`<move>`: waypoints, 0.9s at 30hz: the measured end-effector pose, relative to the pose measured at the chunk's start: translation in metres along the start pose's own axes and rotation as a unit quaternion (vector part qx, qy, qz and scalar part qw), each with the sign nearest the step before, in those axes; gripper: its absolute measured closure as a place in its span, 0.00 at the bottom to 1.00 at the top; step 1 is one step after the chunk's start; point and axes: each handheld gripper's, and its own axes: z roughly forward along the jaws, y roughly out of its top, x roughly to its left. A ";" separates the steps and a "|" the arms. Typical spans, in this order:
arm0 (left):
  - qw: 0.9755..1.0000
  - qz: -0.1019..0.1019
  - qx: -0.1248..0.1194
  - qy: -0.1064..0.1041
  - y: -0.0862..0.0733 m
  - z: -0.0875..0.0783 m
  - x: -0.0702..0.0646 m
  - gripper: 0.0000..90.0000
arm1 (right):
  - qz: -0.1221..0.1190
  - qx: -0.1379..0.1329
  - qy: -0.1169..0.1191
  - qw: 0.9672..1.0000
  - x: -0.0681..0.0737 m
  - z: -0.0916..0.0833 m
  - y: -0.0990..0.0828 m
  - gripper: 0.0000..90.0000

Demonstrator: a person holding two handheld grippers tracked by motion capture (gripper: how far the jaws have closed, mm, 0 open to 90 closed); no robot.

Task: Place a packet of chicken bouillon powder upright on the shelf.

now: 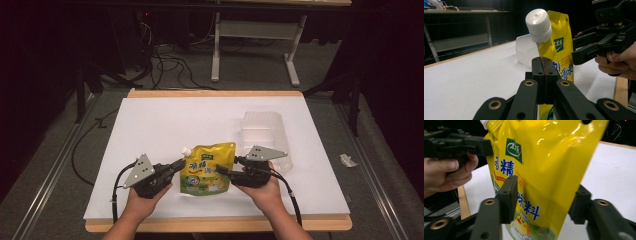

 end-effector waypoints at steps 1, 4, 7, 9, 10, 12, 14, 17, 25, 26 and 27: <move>1.000 -0.001 0.000 0.001 0.000 0.000 0.000 1.00 | 0.002 -0.001 0.001 1.000 0.000 -0.001 0.000 0.60; 1.000 -0.001 -0.002 0.004 0.000 0.002 0.000 1.00 | -0.002 -0.006 0.000 1.000 0.001 -0.003 0.000 0.65; 1.000 0.000 -0.004 0.006 -0.001 0.003 0.000 1.00 | -0.008 -0.012 0.004 1.000 0.002 -0.005 0.001 0.70; 1.000 0.001 -0.004 0.007 -0.001 0.004 -0.001 1.00 | -0.015 -0.015 0.014 1.000 0.003 -0.007 0.001 0.76; 1.000 0.001 -0.003 0.007 -0.001 0.004 0.000 1.00 | -0.020 -0.015 0.020 0.999 0.004 -0.008 0.001 0.76; 1.000 -0.001 -0.002 0.007 -0.001 0.004 0.000 1.00 | -0.025 -0.013 0.025 0.999 0.005 -0.007 0.000 0.74; 1.000 0.000 -0.001 0.008 -0.002 0.004 0.001 1.00 | -0.026 -0.012 0.028 0.999 0.006 -0.005 0.000 0.72; 1.000 0.002 -0.001 0.008 -0.002 0.004 0.001 1.00 | -0.029 0.001 0.032 0.999 0.009 0.001 -0.002 0.72; 1.000 0.001 0.000 0.024 -0.003 0.004 0.005 0.99 | -0.045 0.021 0.038 0.998 0.014 0.009 -0.006 0.86; 1.000 0.001 0.001 0.025 -0.003 0.004 0.006 0.99 | -0.048 0.021 0.038 0.998 0.014 0.011 -0.007 0.87; 1.000 0.002 0.001 0.027 -0.004 0.004 0.006 0.99 | -0.048 0.023 0.038 0.998 0.014 0.012 -0.007 0.88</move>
